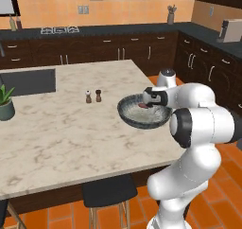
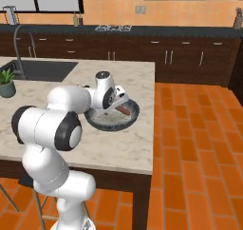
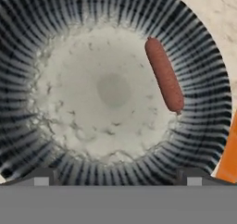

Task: Place one bun and one sausage from the bowl on each plate.

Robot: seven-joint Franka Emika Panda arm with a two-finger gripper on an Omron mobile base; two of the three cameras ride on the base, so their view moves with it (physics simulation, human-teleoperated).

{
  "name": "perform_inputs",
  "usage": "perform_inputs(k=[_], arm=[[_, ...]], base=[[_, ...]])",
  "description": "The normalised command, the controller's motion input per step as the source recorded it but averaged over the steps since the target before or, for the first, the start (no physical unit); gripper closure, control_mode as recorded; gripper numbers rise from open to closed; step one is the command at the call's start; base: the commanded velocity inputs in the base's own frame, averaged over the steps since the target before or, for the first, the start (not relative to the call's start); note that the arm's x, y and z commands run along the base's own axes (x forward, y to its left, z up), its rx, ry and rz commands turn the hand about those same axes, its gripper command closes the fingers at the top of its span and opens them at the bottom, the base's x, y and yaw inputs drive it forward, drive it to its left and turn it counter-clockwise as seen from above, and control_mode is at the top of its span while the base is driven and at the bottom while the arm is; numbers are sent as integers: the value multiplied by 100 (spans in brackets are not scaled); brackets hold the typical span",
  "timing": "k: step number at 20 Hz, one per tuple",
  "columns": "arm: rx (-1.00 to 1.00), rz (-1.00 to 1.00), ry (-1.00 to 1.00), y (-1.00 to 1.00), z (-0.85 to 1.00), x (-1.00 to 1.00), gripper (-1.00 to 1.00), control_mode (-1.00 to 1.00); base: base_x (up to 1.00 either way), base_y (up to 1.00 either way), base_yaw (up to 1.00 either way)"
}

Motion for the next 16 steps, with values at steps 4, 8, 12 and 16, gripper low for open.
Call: perform_inputs(k=[4, 8, 12, 16], arm=[[-2, 0, -1, 0, -15, 17, -100, -100], [-5, 0, 0, 0, -34, 47, -100, -100], [-5, 0, 0, 0, -41, 41, -100, -100], [0, 0, 0, 0, -27, 49, -100, -100]], base=[[0, 0, 0], [0, 0, 0], [0, 0, 0], [0, 0, 0]])
